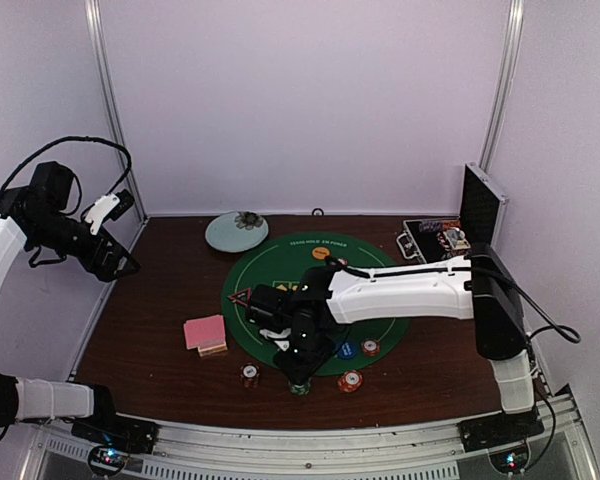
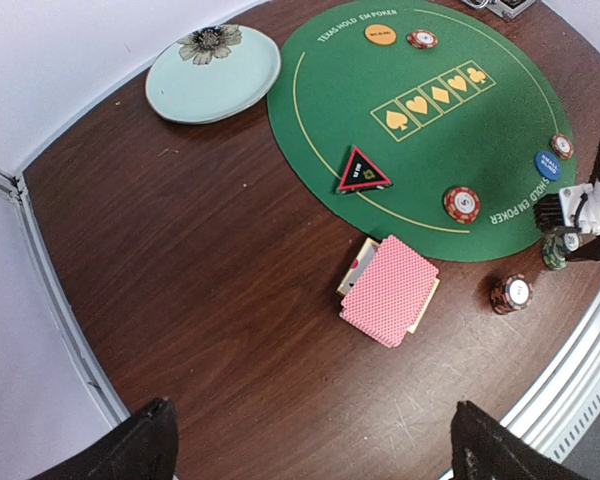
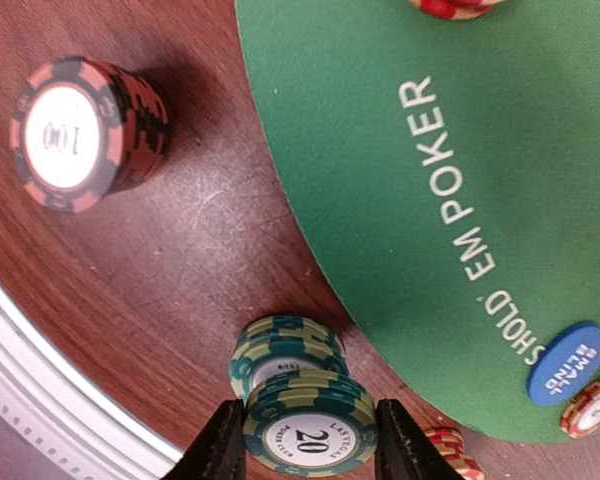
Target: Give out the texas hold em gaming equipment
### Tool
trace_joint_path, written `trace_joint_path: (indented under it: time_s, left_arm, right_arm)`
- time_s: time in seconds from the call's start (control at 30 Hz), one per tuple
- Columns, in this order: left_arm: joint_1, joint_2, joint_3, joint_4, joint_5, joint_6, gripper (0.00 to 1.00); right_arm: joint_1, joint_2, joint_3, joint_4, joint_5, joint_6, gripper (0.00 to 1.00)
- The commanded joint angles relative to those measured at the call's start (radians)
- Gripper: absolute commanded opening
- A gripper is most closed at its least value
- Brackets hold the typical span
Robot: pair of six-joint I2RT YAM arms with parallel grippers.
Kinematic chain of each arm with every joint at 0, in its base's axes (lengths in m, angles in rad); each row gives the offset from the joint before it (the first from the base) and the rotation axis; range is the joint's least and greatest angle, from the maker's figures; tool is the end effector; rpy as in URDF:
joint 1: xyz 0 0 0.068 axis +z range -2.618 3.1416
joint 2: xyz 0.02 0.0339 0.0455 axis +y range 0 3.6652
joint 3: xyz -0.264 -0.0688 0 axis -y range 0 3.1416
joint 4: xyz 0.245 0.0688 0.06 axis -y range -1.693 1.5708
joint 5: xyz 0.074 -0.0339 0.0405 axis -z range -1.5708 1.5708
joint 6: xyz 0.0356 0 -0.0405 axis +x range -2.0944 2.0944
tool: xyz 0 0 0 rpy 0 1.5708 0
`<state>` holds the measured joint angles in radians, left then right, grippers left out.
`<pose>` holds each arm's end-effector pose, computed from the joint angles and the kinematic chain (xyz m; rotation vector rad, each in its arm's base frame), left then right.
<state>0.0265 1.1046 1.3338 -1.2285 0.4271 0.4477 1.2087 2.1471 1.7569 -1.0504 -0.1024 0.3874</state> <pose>0.1842 -0.0099 0.3739 0.6702 2.3824 -0.3502 0.1480 0.4010 0.1887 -1.2524 2.8504 0.2567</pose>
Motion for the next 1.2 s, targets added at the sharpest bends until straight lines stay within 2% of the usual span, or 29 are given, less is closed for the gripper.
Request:
trace_joint_path:
  time_s: [0.0, 0.23, 0.47, 0.73, 0.97, 1.17]
  left_arm:
    - [0.007, -0.012, 0.021, 0.012, 0.005, 0.014, 0.98]
    - [0.007, -0.014, 0.019, 0.012, 0.004, 0.014, 0.98]
    - [0.007, -0.014, 0.015, 0.012, 0.008, 0.014, 0.98]
    - [0.007, 0.001, 0.016, 0.012, 0.022, 0.014, 0.98]
    - [0.007, 0.005, 0.010, 0.012, 0.021, 0.017, 0.98]
    - [0.006, 0.023, -0.003, 0.012, 0.026, 0.018, 0.97]
  right_arm:
    - [-0.021, -0.089, 0.058, -0.052, 0.044, -0.013, 0.27]
    - [-0.118, -0.126, 0.112, -0.090, 0.090, -0.031, 0.25]
    - [-0.352, -0.087, 0.191, -0.104, 0.175, -0.082, 0.25]
    - [-0.569, 0.113, 0.399, -0.090, 0.207, -0.117, 0.24]
    - [-0.655, 0.319, 0.641, -0.124, 0.210, -0.129, 0.24]
    - [-0.705, 0.373, 0.672, -0.084, 0.196, -0.106, 0.24]
